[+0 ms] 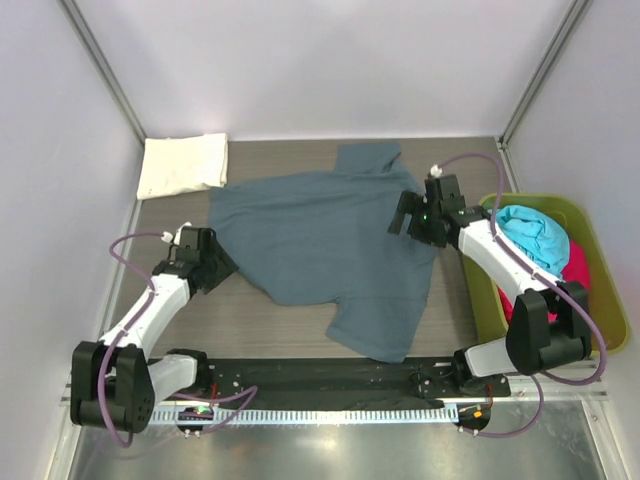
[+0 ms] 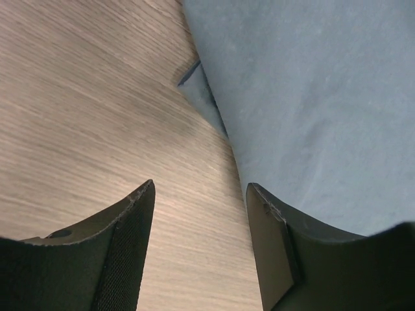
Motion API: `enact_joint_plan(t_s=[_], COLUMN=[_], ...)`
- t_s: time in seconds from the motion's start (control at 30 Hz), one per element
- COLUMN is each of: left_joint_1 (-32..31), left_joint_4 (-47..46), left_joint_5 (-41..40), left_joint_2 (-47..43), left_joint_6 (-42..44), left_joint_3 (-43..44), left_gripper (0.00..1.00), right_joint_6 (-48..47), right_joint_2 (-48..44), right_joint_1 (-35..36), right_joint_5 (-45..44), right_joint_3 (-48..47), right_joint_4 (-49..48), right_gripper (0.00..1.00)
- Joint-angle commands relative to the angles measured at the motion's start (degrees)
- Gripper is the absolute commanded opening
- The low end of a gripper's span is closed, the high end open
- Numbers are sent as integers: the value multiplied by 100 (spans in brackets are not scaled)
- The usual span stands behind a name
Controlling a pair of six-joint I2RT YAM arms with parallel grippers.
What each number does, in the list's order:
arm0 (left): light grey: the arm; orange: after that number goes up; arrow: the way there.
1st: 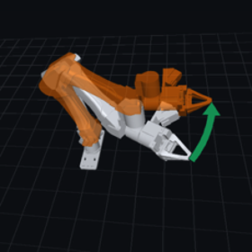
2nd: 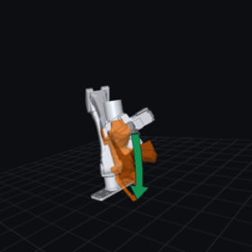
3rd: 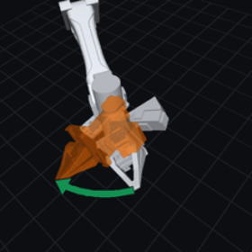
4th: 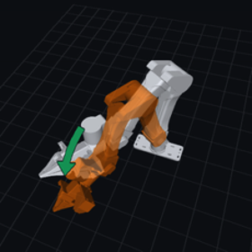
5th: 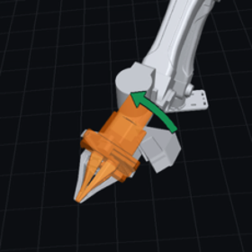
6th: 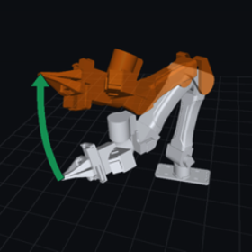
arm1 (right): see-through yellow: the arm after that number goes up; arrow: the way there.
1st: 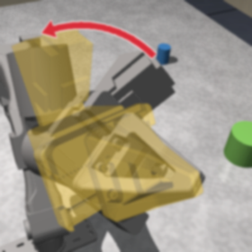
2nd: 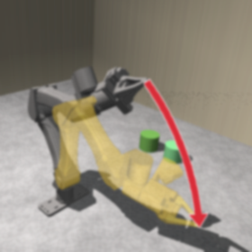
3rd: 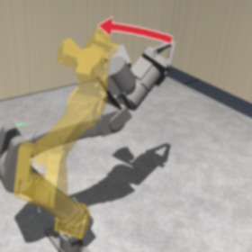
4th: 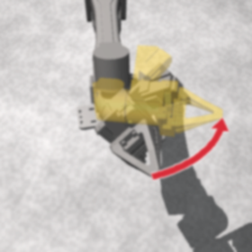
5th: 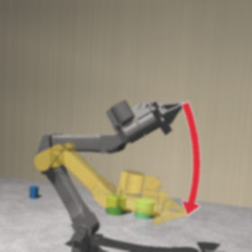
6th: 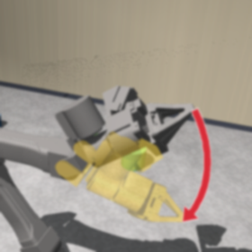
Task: Fold and stack the t-shirts
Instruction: Flatten the tshirt out
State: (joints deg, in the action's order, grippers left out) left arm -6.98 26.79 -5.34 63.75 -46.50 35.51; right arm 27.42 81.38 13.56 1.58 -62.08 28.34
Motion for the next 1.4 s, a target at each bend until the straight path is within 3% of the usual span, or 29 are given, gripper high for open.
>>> enact_joint_plan(t_s=[0.0, 0.33, 0.83, 0.97, 1.13, 1.23, 1.37], left_joint_1=[39, 373, 435, 435, 435, 435, 452], left_joint_4=[-718, -1237, -1879, -1922, -1975, -1783, -694], left_joint_5=[-150, -468, -476, -415, -380, -362, -371], left_joint_2=[146, 963, 1711, 1817, 1782, 1440, 544], left_joint_6=[-122, -61, -105, -114, -114, -87, -26], left_joint_3=[-88, 44, 105, 141, 62, 140, 544], left_gripper=[58, 45, 41, 29, 1, 0, 0], right_joint_6=[97, -26, -61, -70, -79, -61, -35], right_joint_2=[-613, -1415, -1362, -1318, -1187, -1125, -1230], right_joint_1=[41, 50, 50, 50, 50, 50, 50], right_joint_5=[149, 466, 483, 439, 422, 404, 325], right_joint_3=[775, 1410, 1498, 1480, 1445, 1454, 1489], right_joint_4=[-329, -250, -206, -197, -197, -197, -171], right_gripper=[96, 96, 95, 96, 95, 95, 95])
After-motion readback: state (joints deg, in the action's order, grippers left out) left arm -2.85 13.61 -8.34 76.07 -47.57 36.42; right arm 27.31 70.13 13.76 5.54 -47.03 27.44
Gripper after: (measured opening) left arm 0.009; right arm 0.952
